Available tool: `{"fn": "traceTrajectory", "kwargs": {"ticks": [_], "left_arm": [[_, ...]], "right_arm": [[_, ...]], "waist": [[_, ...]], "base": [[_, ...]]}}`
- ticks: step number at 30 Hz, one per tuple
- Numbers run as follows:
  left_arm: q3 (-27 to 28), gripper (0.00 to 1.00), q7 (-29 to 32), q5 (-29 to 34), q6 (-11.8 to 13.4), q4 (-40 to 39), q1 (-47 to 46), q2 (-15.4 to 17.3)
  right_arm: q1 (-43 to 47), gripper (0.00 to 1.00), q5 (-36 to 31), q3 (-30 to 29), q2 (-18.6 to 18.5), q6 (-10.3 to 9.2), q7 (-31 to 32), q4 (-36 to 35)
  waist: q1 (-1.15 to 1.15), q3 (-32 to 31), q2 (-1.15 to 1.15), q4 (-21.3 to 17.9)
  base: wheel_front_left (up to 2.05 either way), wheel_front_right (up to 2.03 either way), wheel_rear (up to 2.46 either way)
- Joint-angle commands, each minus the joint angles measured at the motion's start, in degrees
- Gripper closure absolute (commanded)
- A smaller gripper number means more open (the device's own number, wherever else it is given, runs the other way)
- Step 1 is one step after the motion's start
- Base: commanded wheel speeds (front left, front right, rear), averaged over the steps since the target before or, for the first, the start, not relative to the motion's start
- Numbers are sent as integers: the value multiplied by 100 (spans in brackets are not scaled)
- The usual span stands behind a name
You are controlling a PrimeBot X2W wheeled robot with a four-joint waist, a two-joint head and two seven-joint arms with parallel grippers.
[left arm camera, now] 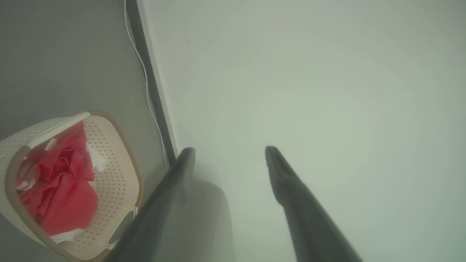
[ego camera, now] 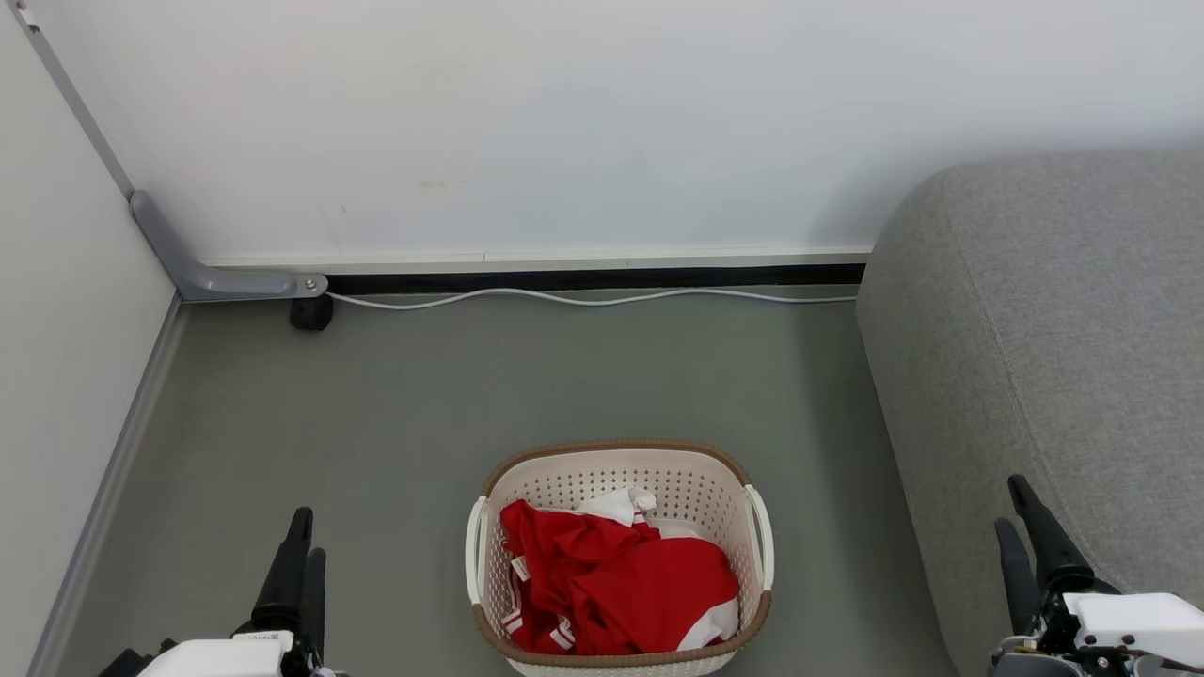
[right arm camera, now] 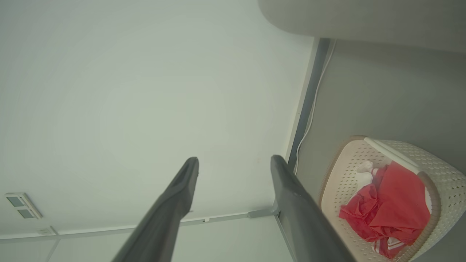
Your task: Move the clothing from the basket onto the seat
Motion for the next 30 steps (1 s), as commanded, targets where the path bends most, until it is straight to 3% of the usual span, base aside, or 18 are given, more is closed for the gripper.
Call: {"fn": "traceTrajectory", "kwargs": {"ticks": [1, 8, 30], "left_arm": [[-10, 0, -58, 101, -24, -148, -306, 79], [-136, 0, -178, 307, -26, -116, -375, 154], [-281, 0, -567, 2370, -36, -52, -596, 238]], "right_arm": [[-308, 0, -80, 71, -133, 20, -95, -169], [-399, 0, -233, 261, -232, 22, -231, -138], [-713, 0, -1973, 633, -420, 27, -623, 58]], "waist": [[-2, 2, 0, -1], [-2, 10, 0, -4], [-2, 50, 0, -26]], "base": [[0, 0, 0], [0, 0, 0], [0, 0, 0]]}}
